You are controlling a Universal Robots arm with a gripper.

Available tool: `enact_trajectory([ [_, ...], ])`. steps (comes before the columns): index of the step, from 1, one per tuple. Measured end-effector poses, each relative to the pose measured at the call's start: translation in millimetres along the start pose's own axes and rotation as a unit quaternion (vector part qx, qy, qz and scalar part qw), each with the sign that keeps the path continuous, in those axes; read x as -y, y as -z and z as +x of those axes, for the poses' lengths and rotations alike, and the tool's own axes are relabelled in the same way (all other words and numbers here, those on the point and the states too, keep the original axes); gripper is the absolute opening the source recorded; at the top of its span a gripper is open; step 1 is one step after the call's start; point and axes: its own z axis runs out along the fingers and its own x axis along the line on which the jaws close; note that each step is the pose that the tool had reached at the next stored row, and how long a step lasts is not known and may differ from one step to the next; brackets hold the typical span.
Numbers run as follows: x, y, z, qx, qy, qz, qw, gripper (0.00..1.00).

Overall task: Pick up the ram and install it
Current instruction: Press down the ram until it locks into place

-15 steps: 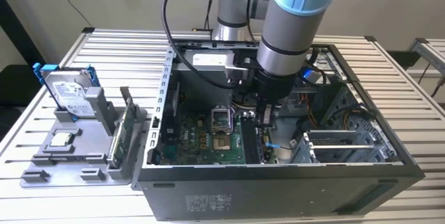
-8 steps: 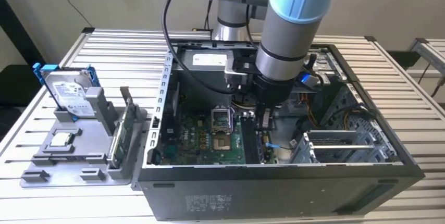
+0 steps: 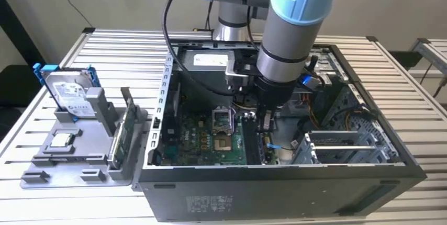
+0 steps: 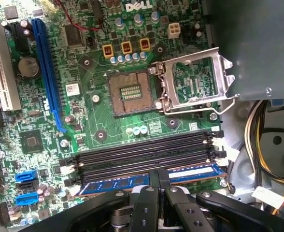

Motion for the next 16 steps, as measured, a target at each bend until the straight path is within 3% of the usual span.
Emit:
enact_trajectory([
  [3, 0.1, 4.1, -1.3, 0.0065, 0.000, -0.0015, 1.0000, 0.11],
  [9, 0.0, 24.0, -1.8, 0.0077, 0.000, -0.0027, 1.0000, 0.11],
  [16, 0.0, 24.2, -1.8, 0.0077, 0.000, -0.0028, 1.0000, 0.11],
])
